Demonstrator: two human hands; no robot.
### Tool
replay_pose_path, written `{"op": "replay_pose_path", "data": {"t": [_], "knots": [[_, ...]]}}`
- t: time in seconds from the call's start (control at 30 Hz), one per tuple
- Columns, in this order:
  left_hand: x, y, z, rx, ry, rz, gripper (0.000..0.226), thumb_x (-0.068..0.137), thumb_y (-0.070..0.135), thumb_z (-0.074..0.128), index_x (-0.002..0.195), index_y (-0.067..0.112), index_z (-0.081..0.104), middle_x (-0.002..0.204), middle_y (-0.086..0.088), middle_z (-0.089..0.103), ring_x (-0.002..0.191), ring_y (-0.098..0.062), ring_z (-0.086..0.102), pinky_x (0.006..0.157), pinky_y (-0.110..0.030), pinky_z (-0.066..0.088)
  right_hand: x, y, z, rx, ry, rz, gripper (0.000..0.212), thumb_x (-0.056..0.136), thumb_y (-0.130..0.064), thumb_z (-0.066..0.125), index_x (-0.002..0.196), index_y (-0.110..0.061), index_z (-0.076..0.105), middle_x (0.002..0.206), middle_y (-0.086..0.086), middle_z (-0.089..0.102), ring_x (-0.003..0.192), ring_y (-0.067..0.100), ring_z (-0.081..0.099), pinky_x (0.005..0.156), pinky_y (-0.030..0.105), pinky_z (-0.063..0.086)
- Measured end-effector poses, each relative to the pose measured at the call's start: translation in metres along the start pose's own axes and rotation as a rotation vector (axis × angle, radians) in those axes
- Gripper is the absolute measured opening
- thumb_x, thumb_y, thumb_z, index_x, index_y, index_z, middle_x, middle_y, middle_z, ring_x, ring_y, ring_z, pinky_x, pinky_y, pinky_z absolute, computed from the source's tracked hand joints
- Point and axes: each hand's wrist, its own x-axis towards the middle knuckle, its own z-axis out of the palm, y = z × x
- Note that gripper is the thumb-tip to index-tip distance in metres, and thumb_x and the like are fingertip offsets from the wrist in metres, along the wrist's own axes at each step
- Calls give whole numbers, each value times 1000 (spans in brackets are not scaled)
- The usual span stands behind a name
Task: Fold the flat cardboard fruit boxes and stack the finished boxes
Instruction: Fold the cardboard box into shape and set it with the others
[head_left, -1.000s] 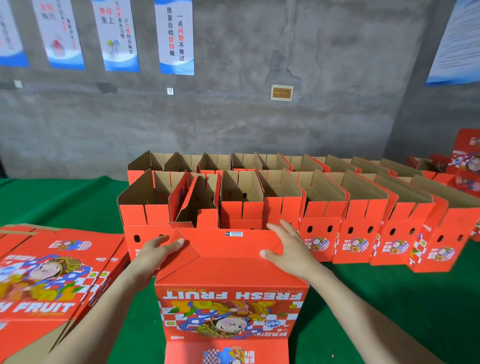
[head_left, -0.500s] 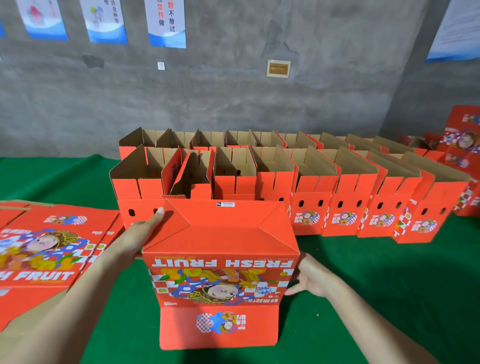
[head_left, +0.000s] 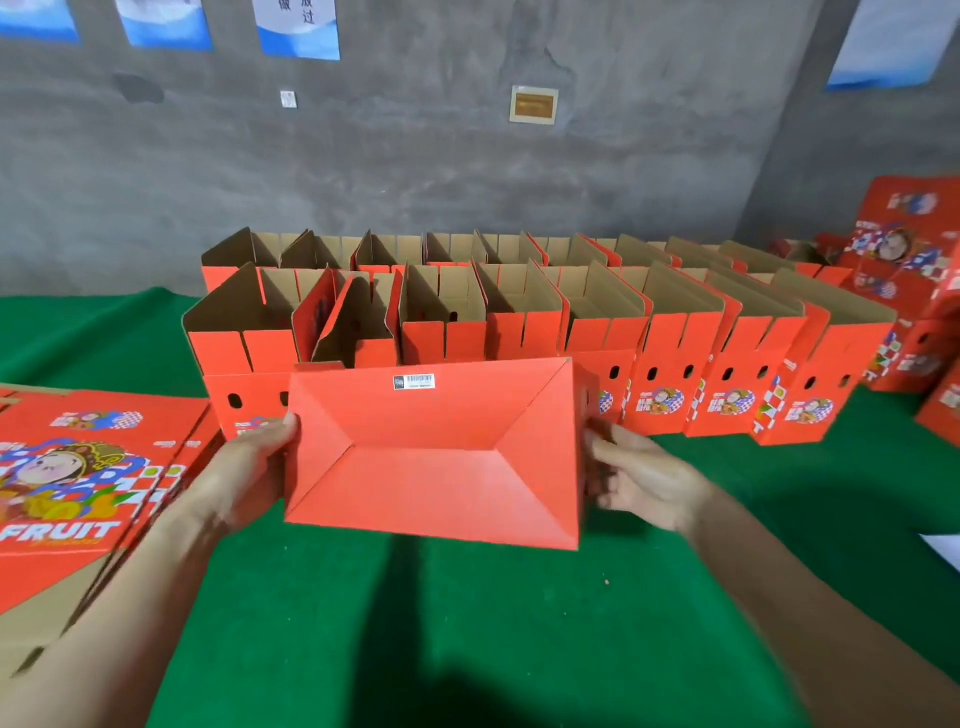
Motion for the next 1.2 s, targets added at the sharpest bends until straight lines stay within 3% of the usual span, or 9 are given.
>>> {"op": "replay_pose_path", "data": {"t": [0.2,0.37,0.53,0.67,0.73,0.87,0.97,1.1,1.2], "knots": [[3,-49,4,447,89,-69,25,102,23,35,91,19,57,100,-6,61,78,-19,56,68,-29,40,-23,6,-12,-355,127,-209,105,69,-2,82,135,-56,20,128,16,40,60,7,54,66,22,49],[6,-69,34,7,3,-356,68,85,74,27,106,19,60,108,-9,62,95,-42,62,66,-54,56,-37,5,-16,-666,182,-381,118,52,-24,91,121,-79,13,129,4,36,66,8,50,74,22,51],[6,-79,66,-138,-22,-241,17,89,19,56,101,9,62,89,-10,72,74,-25,71,55,-37,59,-49,-2,-21,-905,144,-442,129,55,-32,91,135,-70,-3,142,-17,23,76,18,61,72,22,51],[9,-81,75,-226,-76,-152,26,81,16,59,106,8,62,93,-8,74,79,-18,72,61,-33,60,-64,-20,-18,-885,153,-490,133,52,-31,92,136,-69,-4,125,-57,3,71,2,57,83,20,48],[12,-76,78,-246,-130,-107,30,79,18,59,108,11,63,98,-8,73,84,-20,71,70,-37,60,-71,-38,-20,-842,160,-534,130,52,-28,93,136,-69,3,114,-66,9,63,2,57,72,19,52],[31,-35,105,-261,-165,71,24,85,17,54,107,15,62,101,-4,73,89,-16,71,77,-37,58,-76,-82,-31,-825,187,-680,125,57,-14,91,135,-70,11,123,-57,16,62,18,65,61,20,54],[57,8,142,-221,-128,177,19,96,11,47,110,14,59,94,1,74,83,-8,71,75,-29,59,-63,-116,-44,-778,221,-769,124,61,-6,88,135,-70,12,141,-20,25,63,20,69,60,23,56],[103,50,202,-230,-79,216,15,99,7,44,99,14,58,92,-3,68,79,-12,67,57,-23,58,-27,-159,-60,-627,238,-850,117,65,-18,88,142,-59,10,135,-39,32,100,5,61,88,30,52],[137,68,244,-265,-97,250,15,100,4,40,105,12,52,96,-3,63,80,-13,65,56,-28,59,4,-185,-78,-555,354,-889,114,66,-23,87,149,-43,11,143,-27,29,124,-14,36,104,45,44]]}}
